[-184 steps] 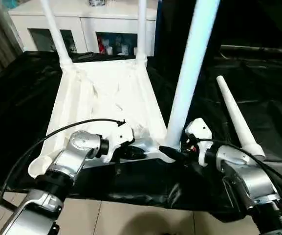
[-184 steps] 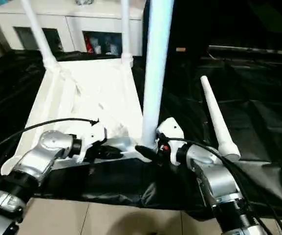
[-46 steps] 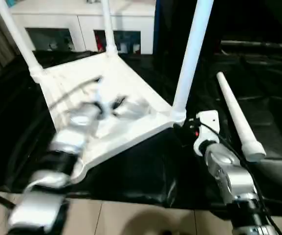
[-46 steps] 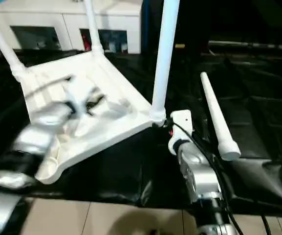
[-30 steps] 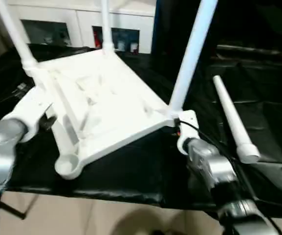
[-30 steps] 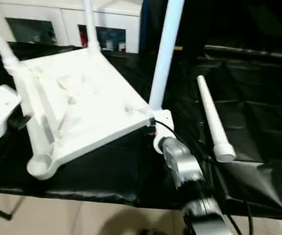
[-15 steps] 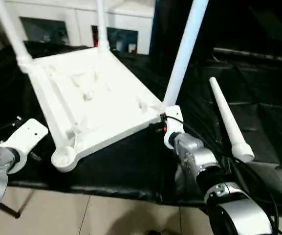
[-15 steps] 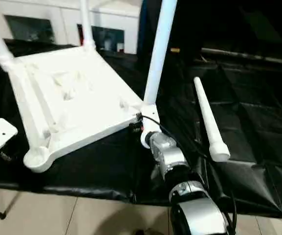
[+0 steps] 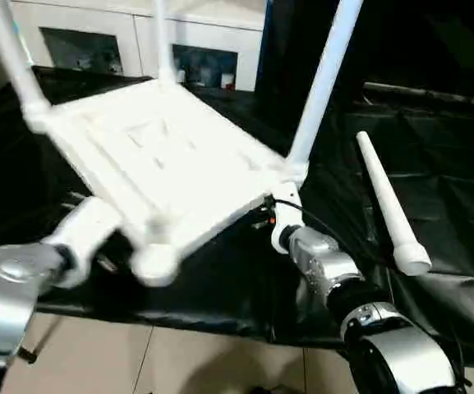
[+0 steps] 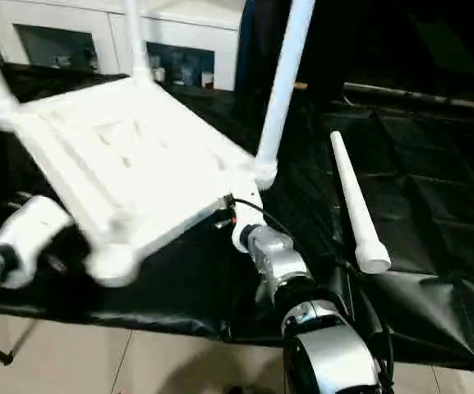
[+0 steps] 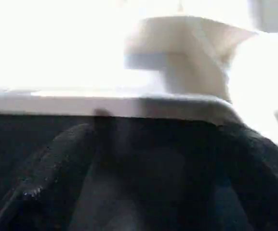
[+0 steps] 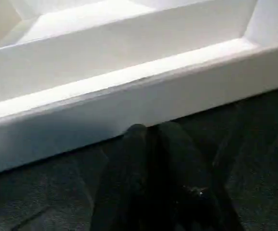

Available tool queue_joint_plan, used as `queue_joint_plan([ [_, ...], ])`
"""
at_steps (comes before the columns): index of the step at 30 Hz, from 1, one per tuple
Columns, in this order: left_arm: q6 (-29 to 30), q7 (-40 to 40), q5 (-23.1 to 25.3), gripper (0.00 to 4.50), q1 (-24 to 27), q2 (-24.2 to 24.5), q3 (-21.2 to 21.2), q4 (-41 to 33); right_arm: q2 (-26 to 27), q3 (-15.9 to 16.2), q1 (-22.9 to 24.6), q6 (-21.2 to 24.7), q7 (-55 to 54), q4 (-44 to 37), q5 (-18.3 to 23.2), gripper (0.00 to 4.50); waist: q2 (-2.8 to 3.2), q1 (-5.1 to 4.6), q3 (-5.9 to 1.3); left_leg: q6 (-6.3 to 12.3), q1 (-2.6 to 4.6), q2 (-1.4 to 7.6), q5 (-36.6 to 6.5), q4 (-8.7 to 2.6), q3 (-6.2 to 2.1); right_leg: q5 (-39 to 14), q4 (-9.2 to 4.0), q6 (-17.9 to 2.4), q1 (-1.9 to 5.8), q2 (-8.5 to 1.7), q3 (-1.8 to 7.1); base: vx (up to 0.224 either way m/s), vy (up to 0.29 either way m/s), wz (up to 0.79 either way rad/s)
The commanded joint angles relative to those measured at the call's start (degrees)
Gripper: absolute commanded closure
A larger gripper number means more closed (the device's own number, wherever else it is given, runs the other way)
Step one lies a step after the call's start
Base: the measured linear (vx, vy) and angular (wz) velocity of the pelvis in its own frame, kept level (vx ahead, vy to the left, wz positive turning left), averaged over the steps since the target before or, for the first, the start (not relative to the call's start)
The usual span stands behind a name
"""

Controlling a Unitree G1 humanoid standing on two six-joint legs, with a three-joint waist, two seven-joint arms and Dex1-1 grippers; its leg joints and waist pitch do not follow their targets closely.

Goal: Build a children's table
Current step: Rotate table base

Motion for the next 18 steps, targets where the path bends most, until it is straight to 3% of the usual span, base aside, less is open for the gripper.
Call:
queue_joint_plan([
  [1,-1.5,-1.8,-0.9,0.00,-0.2,-1.5,-4.5,-0.5,1.4,1.2,-1.3,-0.7,2.9,0.2,-0.4,4.40,2.48,0.18,-3.50,1.45,-0.76,1.32,-8.8,-4.42,-0.18,-14.5,-3.17,-10.6,4.04,-3.66,4.15,0.000,0.000,0.00],
  [2,-1.8,-1.7,-0.9,0.00,-0.6,-2.0,-5.0,-0.2,1.5,1.4,-1.3,-0.9,3.2,0.2,-0.5,4.46,2.17,0.04,-3.50,1.59,-0.80,1.26,-9.1,-4.38,-0.06,-14.8,-3.41,-10.4,4.06,-3.55,4.13,0.000,0.000,0.00],
  [3,-2.0,-1.7,-0.9,0.00,-0.7,-2.3,-5.3,-0.1,1.6,1.5,-1.3,-0.9,3.5,0.2,-0.5,4.46,2.20,0.10,-3.49,1.51,-0.79,1.28,-9.3,-4.37,-0.09,-15.5,-3.48,-10.3,4.12,-3.61,4.13,0.000,0.000,0.00],
  [4,-3.4,-1.3,-0.3,0.00,-1.7,-3.4,-6.5,0.9,1.9,2.0,-1.1,-1.3,4.5,-0.1,-0.7,4.46,2.71,0.27,-3.46,1.46,-0.77,1.24,-9.6,-4.37,-0.18,-16.3,-3.66,-10.1,4.14,-3.70,4.11,0.000,0.000,0.00],
  [5,-3.8,-1.2,-0.2,0.00,-1.9,-3.6,-6.8,1.2,1.9,2.1,-1.0,-1.4,4.7,-0.1,-0.7,4.46,2.46,0.16,-3.45,1.43,-0.75,1.25,-9.9,-4.34,-0.09,-16.7,-3.79,-9.9,4.07,-3.63,4.10,0.000,0.000,0.00],
  [6,-5.5,-0.7,0.3,0.00,-3.5,-5.4,-8.2,3.2,1.9,2.7,-0.6,-1.7,5.4,-0.9,-1.0,4.46,3.61,0.24,-3.45,1.07,-0.80,1.28,-10.2,-4.39,-0.35,-16.8,-3.60,-10.0,4.25,-3.77,4.08,0.000,0.000,0.00],
  [8,-8.0,0.2,0.8,0.00,-5.7,-7.6,-9.6,6.3,1.5,3.0,0.0,-1.9,5.6,-2.1,-1.4,4.46,4.03,0.12,-3.33,1.05,-0.36,1.02,-11.9,-4.14,-0.10,-17.9,-4.32,-9.4,3.90,-3.33,3.94,0.000,0.000,0.00],
  [9,-8.6,0.6,1.1,0.00,-6.4,-8.2,-10.0,7.3,1.2,3.0,0.5,-1.7,5.6,-3.1,-1.3,4.46,3.45,0.23,-3.34,1.10,-0.49,1.00,-12.3,-4.16,-0.20,-19.4,-4.44,-9.0,4.17,-3.49,3.85,0.000,0.000,0.00],
  [10,-11.2,2.6,1.8,0.00,-8.8,-10.8,-10.8,10.8,-0.7,3.2,2.9,-0.6,5.4,-8.1,-1.5,4.46,3.37,0.29,-3.24,1.52,-0.66,0.84,-12.1,-4.15,-0.11,-20.9,-4.82,-8.1,4.24,-3.38,3.82,0.000,0.000,0.00],
  [11,-12.5,3.6,2.0,0.00,-10.1,-12.1,-11.1,12.5,-1.8,3.3,4.2,0.0,5.3,-10.8,-1.8,4.46,4.71,0.65,-2.97,1.83,0.11,0.68,-12.7,-3.90,0.15,-22.5,-5.77,-6.7,3.64,-3.01,3.61,0.000,0.000,0.00],
  [12,-13.6,4.0,2.0,0.00,-10.9,-12.9,-11.3,13.5,-3.1,3.4,6.1,1.3,5.1,-14.9,-2.0,4.46,4.49,0.79,-3.11,1.79,0.60,0.87,-13.2,-3.82,0.15,-23.0,-5.81,-6.7,3.41,-3.15,3.55,0.000,0.000,0.00],
  [13,-14.6,3.8,1.7,0.00,-11.3,-13.4,-11.4,14.0,-4.3,3.2,8.0,3.0,4.7,-19.0,-1.9,4.46,4.07,0.98,-3.36,1.94,0.45,0.64,-11.9,-3.73,0.11,-21.9,-5.62,-6.6,3.85,-3.05,3.67,0.000,-0.003,0.19],
  [14,-14.7,3.8,1.7,0.00,-11.3,-13.4,-11.4,14.0,-4.3,3.2,8.0,3.0,4.7,-19.0,-1.9,4.46,4.08,1.40,-3.42,2.47,-0.07,0.78,-9.5,-3.95,0.03,-20.0,-5.08,-6.7,4.23,-3.10,3.84,0.000,0.000,0.00],
  [15,-15.1,3.6,1.6,0.00,-11.8,-13.8,-11.5,14.4,-5.5,2.5,9.9,5.6,4.3,-23.5,-1.6,4.46,4.13,1.16,-3.32,2.78,-0.79,0.84,-9.0,-4.11,-0.16,-21.1,-4.85,-6.6,4.54,-3.16,3.58,0.000,0.000,0.00],
  [16,-15.2,3.3,1.5,0.00,-12.2,-13.9,-11.8,14.7,-6.4,1.7,11.4,8.0,3.9,-27.4,-1.1,4.46,5.31,0.98,-3.09,2.86,-0.74,0.63,-9.3,-4.04,-0.13,-22.6,-5.99,-4.5,4.70,-2.85,3.40,0.000,0.000,0.00],
  [17,-15.2,2.3,1.1,0.00,-12.5,-14.1,-12.2,14.8,-7.8,0.5,13.3,11.6,3.3,-32.5,-0.6,4.46,5.03,1.04,-3.28,2.67,-0.76,0.79,-9.1,-4.00,-0.38,-22.2,-5.50,-4.5,4.69,-3.11,3.41,0.000,0.000,0.00],
  [18,-15.1,1.8,1.0,0.00,-12.6,-14.0,-12.6,14.5,-8.6,-0.3,14.4,13.8,2.6,-35.4,-0.9,4.46,5.27,1.01,-3.39,2.86,-0.81,0.48,-8.4,-3.95,-0.33,-21.8,-5.67,-3.9,4.85,-2.78,3.38,0.000,0.000,0.00],
])
